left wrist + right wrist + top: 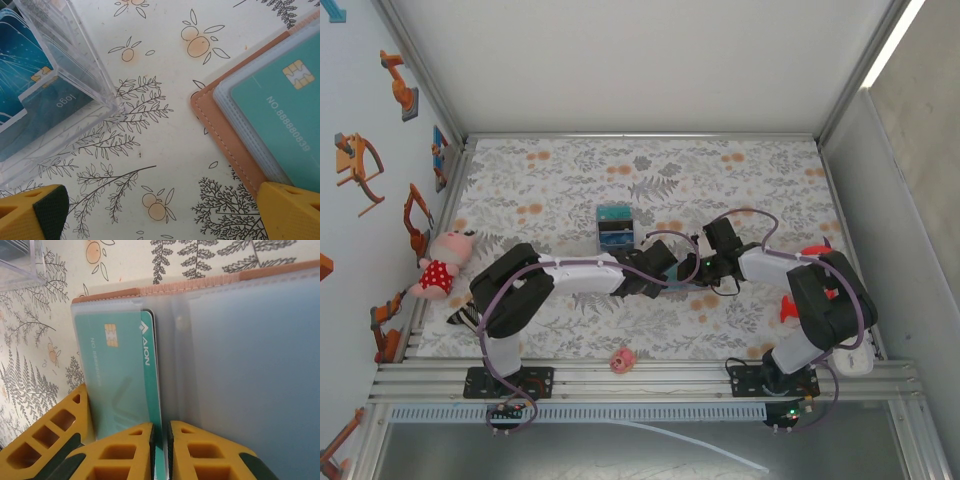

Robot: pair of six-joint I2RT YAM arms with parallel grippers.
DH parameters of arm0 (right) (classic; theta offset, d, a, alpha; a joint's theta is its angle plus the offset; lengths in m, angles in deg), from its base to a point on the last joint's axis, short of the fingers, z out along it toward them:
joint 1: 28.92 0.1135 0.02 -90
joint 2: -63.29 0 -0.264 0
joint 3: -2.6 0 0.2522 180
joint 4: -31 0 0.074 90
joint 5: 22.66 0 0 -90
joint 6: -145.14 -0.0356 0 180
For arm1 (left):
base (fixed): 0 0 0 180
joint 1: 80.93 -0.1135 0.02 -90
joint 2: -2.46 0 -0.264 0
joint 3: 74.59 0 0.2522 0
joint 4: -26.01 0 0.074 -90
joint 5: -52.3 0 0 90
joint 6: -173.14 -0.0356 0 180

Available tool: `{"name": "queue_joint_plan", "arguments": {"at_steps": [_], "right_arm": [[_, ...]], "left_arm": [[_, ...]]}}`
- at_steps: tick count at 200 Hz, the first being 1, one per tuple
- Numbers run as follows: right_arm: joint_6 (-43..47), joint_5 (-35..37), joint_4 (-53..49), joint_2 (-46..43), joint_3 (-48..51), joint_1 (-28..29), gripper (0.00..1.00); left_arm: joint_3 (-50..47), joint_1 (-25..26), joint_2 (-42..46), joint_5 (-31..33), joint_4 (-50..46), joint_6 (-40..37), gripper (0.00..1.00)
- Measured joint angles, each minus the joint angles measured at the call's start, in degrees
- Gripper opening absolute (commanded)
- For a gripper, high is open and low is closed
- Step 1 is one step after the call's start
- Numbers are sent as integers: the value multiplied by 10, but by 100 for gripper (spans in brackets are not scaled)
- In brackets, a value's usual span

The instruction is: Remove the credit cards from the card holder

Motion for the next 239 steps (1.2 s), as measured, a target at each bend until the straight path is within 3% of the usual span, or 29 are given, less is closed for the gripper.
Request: {"name": "queue_joint_plan", "arguments": {"at_steps": [22, 79, 239], "right_arm": [[-5, -6, 14, 0, 7, -1, 14], [-19, -26, 39, 0, 19, -11, 0], [-7, -14, 32, -14, 26, -35, 0]], "left_arm": [[1, 0, 0, 3, -2, 0, 97], [2, 0, -1, 7, -7, 0, 97], [2, 1, -1, 14, -9, 0, 97]]}}
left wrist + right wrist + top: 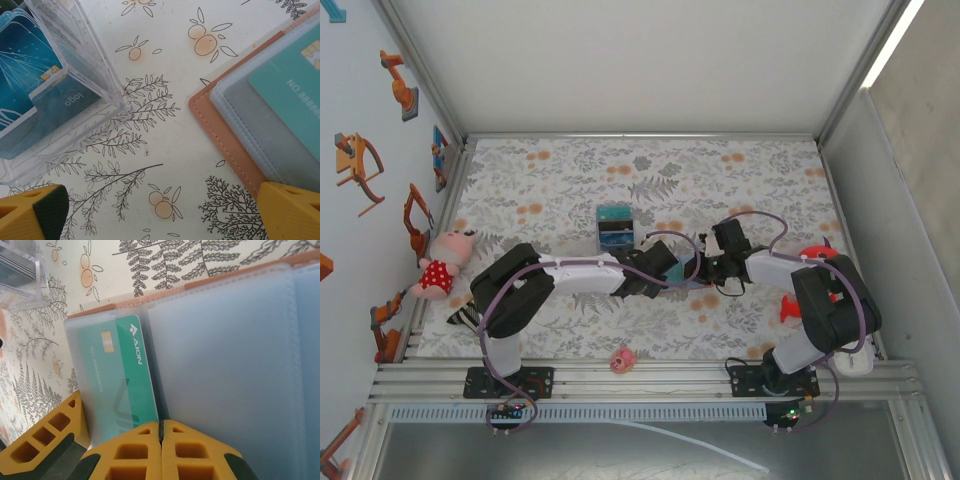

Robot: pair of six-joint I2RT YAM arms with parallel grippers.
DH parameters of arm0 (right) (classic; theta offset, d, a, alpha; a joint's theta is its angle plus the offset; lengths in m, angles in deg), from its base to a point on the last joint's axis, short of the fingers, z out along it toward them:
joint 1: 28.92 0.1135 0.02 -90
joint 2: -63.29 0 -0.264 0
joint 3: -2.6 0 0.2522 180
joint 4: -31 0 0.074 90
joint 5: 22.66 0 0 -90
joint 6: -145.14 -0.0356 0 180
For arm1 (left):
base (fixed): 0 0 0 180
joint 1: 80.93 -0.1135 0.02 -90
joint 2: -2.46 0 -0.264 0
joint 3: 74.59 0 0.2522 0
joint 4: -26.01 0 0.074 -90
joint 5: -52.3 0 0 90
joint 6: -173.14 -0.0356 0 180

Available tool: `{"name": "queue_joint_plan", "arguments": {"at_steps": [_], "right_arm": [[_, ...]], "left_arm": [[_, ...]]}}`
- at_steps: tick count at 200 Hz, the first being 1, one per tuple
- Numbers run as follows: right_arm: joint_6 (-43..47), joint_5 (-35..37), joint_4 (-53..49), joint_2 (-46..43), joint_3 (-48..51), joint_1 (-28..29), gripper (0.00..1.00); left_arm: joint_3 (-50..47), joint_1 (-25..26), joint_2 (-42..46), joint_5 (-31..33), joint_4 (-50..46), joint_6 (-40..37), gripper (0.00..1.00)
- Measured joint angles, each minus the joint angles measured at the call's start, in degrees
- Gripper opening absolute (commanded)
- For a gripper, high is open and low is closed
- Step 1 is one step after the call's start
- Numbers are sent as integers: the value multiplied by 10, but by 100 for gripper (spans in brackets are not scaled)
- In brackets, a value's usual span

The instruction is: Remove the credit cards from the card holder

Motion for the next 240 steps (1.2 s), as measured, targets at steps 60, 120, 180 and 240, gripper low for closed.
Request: {"name": "queue_joint_plan", "arguments": {"at_steps": [60, 120, 180, 240], "right_arm": [[1, 1, -2, -2, 0, -3, 0], [1, 5, -7, -9, 0, -3, 0], [0, 7, -17, -10, 0, -3, 6], [-3, 12, -21, -17, 0, -3, 22]], "left_arm": [[0, 0, 0, 0, 0, 0, 97], [0, 0, 25, 11, -19, -11, 97], [23, 0, 30, 12, -10, -24, 97], [46, -1, -13, 3, 8, -32, 97]]}}
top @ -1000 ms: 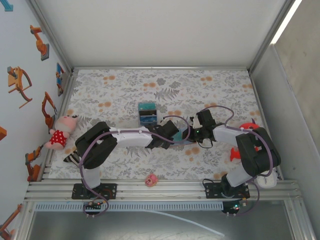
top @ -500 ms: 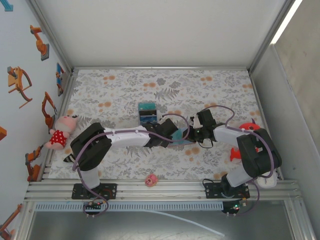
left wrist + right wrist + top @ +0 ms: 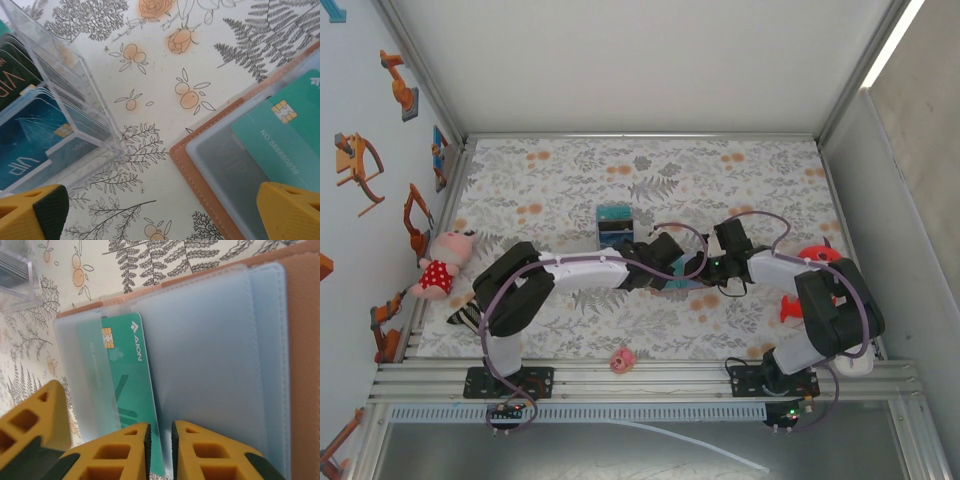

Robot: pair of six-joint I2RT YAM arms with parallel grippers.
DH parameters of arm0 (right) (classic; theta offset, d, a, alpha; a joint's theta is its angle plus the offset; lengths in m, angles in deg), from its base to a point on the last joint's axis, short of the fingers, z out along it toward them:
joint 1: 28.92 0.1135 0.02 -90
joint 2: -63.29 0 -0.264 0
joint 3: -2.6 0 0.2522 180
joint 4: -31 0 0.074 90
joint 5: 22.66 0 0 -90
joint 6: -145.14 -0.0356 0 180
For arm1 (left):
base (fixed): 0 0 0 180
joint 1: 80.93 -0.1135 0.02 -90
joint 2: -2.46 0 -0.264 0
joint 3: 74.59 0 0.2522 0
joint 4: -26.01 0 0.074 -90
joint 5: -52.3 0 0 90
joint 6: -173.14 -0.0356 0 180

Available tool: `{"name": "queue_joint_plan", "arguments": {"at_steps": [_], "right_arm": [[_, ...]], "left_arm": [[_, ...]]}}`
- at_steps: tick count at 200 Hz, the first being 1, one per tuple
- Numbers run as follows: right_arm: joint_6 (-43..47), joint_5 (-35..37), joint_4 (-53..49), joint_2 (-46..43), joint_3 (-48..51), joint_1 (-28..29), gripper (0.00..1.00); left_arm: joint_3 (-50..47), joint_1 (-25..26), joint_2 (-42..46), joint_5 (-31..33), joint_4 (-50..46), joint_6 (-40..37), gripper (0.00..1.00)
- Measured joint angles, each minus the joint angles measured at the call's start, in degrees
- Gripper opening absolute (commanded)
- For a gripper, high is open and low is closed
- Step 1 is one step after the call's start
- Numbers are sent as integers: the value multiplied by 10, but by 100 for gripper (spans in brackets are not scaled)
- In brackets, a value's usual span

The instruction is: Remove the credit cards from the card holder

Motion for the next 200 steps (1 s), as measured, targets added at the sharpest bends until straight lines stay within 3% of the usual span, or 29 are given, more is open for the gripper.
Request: {"name": "queue_joint_plan", "arguments": {"at_steps": [122, 184, 200], "right_arm": [[-28, -24, 57, 10, 21, -3, 22], [-50, -50, 108, 30, 29, -3, 14], [-52, -55, 113, 30, 30, -3, 6]], "left_arm": [[0, -7, -9, -12, 0, -2, 97], [0, -7, -10, -12, 1, -2, 97], [-1, -7, -10, -12, 3, -1, 97]]}}
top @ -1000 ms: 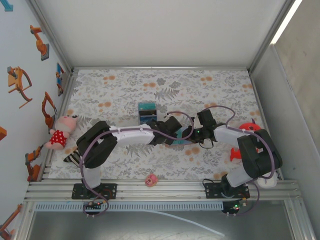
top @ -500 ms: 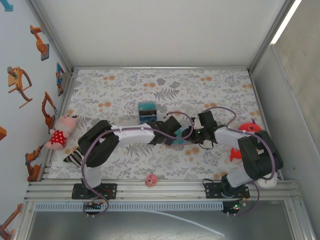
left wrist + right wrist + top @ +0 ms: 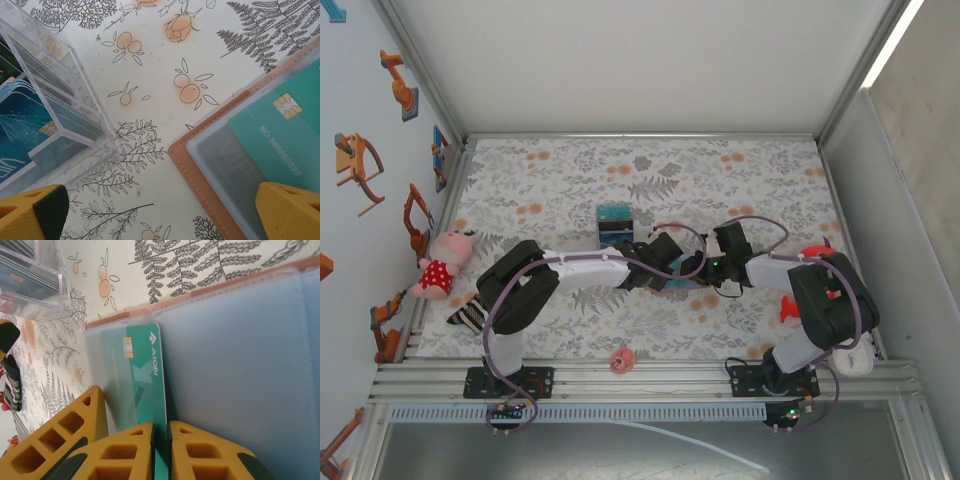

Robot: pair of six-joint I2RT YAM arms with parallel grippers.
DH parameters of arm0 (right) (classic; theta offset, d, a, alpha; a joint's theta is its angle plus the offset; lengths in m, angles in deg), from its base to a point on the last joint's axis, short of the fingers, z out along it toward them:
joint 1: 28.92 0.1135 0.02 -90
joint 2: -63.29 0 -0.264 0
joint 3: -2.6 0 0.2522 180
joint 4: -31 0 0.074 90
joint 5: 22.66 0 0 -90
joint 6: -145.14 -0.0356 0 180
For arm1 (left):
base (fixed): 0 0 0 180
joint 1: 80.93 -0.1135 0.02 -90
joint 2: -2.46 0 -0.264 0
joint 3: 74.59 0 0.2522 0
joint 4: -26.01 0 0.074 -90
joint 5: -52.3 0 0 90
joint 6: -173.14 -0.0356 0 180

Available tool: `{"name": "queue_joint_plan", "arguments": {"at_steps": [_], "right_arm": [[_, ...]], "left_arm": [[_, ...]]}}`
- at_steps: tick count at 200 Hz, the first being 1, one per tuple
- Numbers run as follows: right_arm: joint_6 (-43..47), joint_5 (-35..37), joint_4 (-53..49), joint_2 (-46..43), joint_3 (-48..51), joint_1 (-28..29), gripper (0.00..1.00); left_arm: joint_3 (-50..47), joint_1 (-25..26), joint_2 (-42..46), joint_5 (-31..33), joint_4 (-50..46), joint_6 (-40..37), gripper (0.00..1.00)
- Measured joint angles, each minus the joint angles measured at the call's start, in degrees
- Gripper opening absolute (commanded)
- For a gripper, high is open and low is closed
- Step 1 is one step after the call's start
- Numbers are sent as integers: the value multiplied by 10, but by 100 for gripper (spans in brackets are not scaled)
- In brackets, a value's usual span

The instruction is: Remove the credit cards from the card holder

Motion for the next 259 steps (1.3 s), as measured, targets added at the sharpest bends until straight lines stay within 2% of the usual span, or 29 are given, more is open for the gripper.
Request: {"name": "queue_joint_plan", "arguments": {"at_steps": [8, 50, 127, 178, 233, 259], "right_arm": [[-4, -3, 3, 0, 1, 0, 0], [0, -2, 2, -18, 1, 0, 0], [54, 81, -109, -98, -12, -10, 0], [89, 113, -165, -136, -24, -11, 0], [139, 109, -202, -205, -33, -11, 0], [164, 90, -212, -234, -42, -11, 0]], "left_arm": [[0, 0, 0, 0, 0, 0, 97], [-4, 0, 0, 2, 8, 1, 97], [-15, -2, 6, 4, 23, 2, 97], [-15, -5, 19, 5, -2, -1, 97], [-21, -18, 126, -1, -11, -1, 97], [-34, -49, 187, -38, 0, -1, 97]]}}
